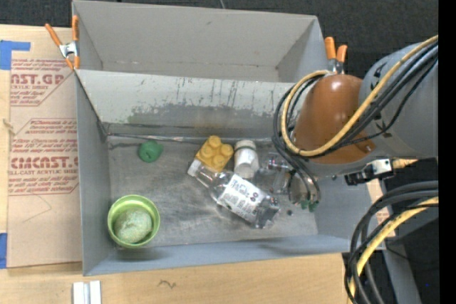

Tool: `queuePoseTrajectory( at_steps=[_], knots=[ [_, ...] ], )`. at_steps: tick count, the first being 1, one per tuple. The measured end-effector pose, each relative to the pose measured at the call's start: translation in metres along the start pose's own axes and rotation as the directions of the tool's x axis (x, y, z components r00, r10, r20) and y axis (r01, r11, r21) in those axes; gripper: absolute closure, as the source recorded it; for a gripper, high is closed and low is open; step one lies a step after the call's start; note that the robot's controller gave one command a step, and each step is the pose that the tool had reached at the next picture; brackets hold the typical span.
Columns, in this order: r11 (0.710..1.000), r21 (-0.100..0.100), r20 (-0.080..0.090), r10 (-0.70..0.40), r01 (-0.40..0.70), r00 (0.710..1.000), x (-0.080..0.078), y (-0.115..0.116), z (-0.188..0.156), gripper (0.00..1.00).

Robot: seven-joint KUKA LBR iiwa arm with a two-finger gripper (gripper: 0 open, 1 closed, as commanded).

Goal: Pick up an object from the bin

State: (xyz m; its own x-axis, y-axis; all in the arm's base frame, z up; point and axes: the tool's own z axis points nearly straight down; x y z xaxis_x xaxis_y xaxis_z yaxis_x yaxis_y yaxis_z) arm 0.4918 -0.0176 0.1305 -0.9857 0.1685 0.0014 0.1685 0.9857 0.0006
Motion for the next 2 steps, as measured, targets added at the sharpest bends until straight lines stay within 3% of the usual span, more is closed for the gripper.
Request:
queuePoseTrajectory(
  at_steps=[1, 2],
  knots=[
    [0.999, 0.0, 0.005, -0.043, 0.043, 0.999, 0.0043, 0.0014, 0.0594, 0.0],
    [0.989, -0.002, 0.015, 0.146, -0.146, 0.989, 0.0094, 0.008, 0.0572, 1.0]
  ],
)
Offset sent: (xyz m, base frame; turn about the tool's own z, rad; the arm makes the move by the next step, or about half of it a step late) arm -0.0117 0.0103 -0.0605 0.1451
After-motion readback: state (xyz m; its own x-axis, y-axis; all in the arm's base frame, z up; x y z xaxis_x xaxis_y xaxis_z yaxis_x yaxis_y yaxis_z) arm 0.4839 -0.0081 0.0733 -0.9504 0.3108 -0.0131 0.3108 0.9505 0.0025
